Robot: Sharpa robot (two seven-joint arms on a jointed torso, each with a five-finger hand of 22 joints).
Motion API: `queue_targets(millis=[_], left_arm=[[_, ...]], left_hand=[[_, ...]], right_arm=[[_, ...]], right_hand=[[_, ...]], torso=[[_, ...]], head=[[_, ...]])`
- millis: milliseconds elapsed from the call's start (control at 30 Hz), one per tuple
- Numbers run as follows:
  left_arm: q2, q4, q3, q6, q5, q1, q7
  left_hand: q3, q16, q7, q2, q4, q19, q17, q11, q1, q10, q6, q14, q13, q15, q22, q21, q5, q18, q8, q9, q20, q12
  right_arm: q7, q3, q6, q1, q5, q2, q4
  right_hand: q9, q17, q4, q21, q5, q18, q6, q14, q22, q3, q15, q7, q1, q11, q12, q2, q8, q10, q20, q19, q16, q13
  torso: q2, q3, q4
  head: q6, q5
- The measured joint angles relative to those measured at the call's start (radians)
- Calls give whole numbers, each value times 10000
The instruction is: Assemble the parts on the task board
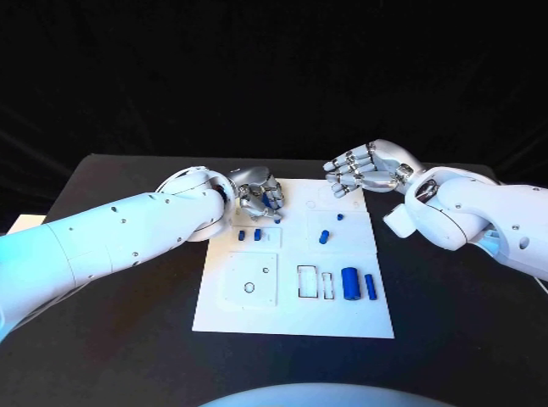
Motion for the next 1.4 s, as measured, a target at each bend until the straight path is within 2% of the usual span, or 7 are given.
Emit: queue_targets(millis=[67, 133, 233, 333, 533, 1333, 1400], left_arm=[[56, -33, 0, 25, -158, -5, -136], [95, -66, 0, 56, -278, -12, -271], [155, -147, 0, 118, -430, -33, -504], [229, -252, -2, 177, -567, -54, -708], [432, -512, -2, 314, -804, -89, -929], [608, -538, 31, 559, -1112, -142, -988], [611, -519, 28, 551, -1116, -147, -988]], left_hand=[[-28, 1187, -16, -3, 28, 306, 1201, -20, -188, 160, 81, 490, -93, -38, 188, 270, 0, -1, -112, -69, -30, -80], [-132, 2331, -16, -73, 132, 781, 2393, -61, -346, 311, 81, 926, -168, -69, 961, 1360, 0, -1, -243, -150, -76, -172], [-144, 3127, -33, -65, 144, 1126, 3233, -62, -353, 384, 169, 1179, -205, -89, 1806, 2545, 0, -182, -344, -224, -107, -289], [-144, 3522, 1, -63, 144, 1269, 3663, -62, -352, 449, 209, 1182, -205, -88, 2318, 3230, 0, -182, -421, -267, -115, -377], [-97, 3758, -33, 55, 98, 1305, 3937, -66, -233, 561, 314, 1216, -195, -123, 2772, 3809, 0, -335, -472, -305, -151, -410], [-42, 4014, -34, 55, 44, 1448, 4023, -155, -233, 828, 384, 1216, -154, -123, 3593, 4839, 0, -335, -617, -397, -149, -491], [-31, 4014, -34, 55, 32, 1448, 4022, -155, -233, 828, 384, 1216, -160, -123, 3641, 4890, 0, -488, -656, -402, -149, -491]], right_arm=[[19, 0, -18, 0, 16, -9, 21], [26, 0, -32, 0, 25, -12, 34], [32, 0, -49, 0, 37, -12, 59], [35, -3, -59, 0, 45, -11, 67], [36, -3, -77, 0, 51, -4, 72], [-2, -3, -125, 0, 42, 34, 2], [-3, -3, -125, 0, 41, 38, -3]], right_hand=[[0, -6, -14, 0, 0, 0, 1, 0, 0, 42, 0, -1, -36, -10, 0, -36, 0, 10, 0, 0, 0, 0], [0, -18, -4, 0, 0, 0, 1, 0, 0, 105, 0, -1, -43, -10, 0, -43, 0, 10, 0, 0, 0, 0], [0, -18, -4, 0, 0, 0, 1, 0, 0, 105, 0, -1, -43, -10, 0, -43, 0, 10, 0, 0, 0, 1], [0, -34, -4, -41, 0, -1, 1, 0, 0, 222, 0, -1, -86, 14, -32, -86, 0, 34, -36, 35, 0, 1], [0, -38, -4, -54, 1, 0, 13, -1, 0, 271, 0, -13, -108, 24, -39, -108, -37, 44, -36, 35, 0, 1], [1, -48, -37, -96, 1, 0, 13, 2, -2, 461, 3, -15, -150, 25, -58, -149, -37, 44, 1, 71, 0, 3], [2, -47, -44, -112, 1, -1, 13, 34, -2, 506, 36, -15, -188, 25, -79, -187, -37, 44, 1, 71, 0, 3]], torso=[[0, 0, 4], [-1, 1, 8], [-1, 3, 11], [-8, 4, 17], [-12, 3, 17], [-15, -1, 20], [-15, -1, 17]], head=[[-10, -1], [-12, -2], [-20, -2], [-23, -9], [-36, -2], [-84, -26], [-85, -26]])
